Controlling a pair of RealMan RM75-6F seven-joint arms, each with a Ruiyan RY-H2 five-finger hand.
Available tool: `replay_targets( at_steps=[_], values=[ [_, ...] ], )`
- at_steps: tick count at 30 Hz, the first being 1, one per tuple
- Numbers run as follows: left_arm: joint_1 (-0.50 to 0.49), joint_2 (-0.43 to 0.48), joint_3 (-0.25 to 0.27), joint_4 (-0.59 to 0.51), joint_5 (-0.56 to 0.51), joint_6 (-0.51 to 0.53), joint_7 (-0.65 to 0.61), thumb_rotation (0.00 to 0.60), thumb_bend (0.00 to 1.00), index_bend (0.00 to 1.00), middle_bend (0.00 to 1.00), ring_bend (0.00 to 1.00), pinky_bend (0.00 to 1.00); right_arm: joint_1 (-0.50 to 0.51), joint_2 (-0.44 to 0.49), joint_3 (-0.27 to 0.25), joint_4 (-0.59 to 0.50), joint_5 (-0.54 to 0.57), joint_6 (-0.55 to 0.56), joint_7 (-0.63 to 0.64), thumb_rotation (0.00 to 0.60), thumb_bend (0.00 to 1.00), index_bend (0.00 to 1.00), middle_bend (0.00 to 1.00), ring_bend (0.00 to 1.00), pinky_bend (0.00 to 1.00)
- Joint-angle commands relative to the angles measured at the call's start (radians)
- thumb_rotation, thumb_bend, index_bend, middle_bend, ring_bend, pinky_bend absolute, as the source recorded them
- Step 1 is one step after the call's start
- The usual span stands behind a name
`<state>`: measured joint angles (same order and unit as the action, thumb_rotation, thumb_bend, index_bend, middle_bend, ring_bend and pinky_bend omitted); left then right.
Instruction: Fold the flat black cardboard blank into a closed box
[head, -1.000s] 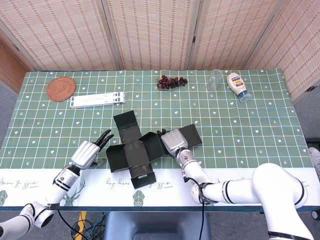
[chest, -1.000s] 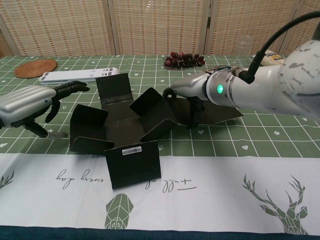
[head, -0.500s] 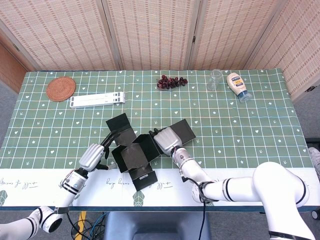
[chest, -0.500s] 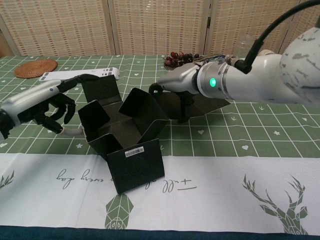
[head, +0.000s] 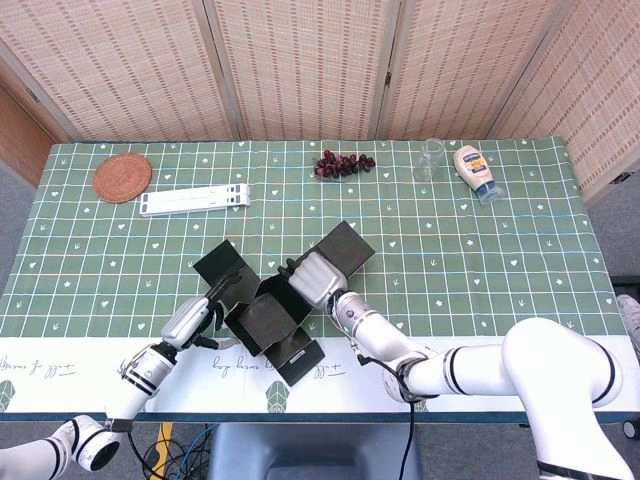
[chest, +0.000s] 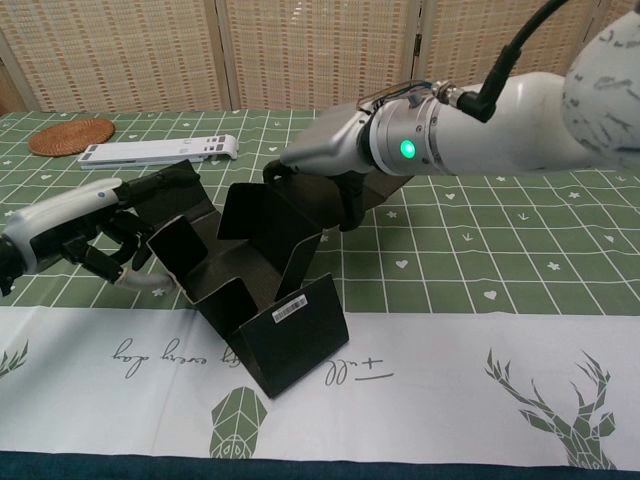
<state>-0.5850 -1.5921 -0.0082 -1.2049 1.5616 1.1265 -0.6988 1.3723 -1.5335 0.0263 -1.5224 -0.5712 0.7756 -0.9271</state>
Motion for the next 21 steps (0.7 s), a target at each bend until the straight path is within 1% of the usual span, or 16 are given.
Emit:
replay_targets(
  at_steps=[1,4,13,21],
  values=[
    [-0.004,-0.002,0.009,0.009,0.008,-0.009,-0.032,0.6,0.2,0.0,0.0,0.65,0.83,0.008,-0.005,-0.014,0.015,-0.028,-0.004,-0.003,0.6,0.35,0.23,0.31,0.75,1.0],
    [-0.015,0.003,0.017,0.009,0.009,-0.039,-0.066,0.6,0.2,0.0,0.0,0.64,0.83,0.011,-0.01,-0.022,0.029,-0.052,-0.008,0.002,0.6,0.35,0.24,0.31,0.75,1.0],
    [-0.027,-0.011,0.016,0.024,0.011,-0.048,-0.139,0.6,0.2,0.0,0.0,0.63,0.83,0.017,-0.009,-0.04,0.046,-0.117,-0.015,0.009,0.6,0.35,0.24,0.32,0.75,1.0],
    [-0.037,-0.01,0.013,0.015,0.001,-0.071,-0.199,0.6,0.2,0.0,0.0,0.63,0.83,0.023,-0.001,-0.063,0.049,-0.207,-0.017,-0.001,0.6,0.35,0.25,0.33,0.75,1.0]
  ],
)
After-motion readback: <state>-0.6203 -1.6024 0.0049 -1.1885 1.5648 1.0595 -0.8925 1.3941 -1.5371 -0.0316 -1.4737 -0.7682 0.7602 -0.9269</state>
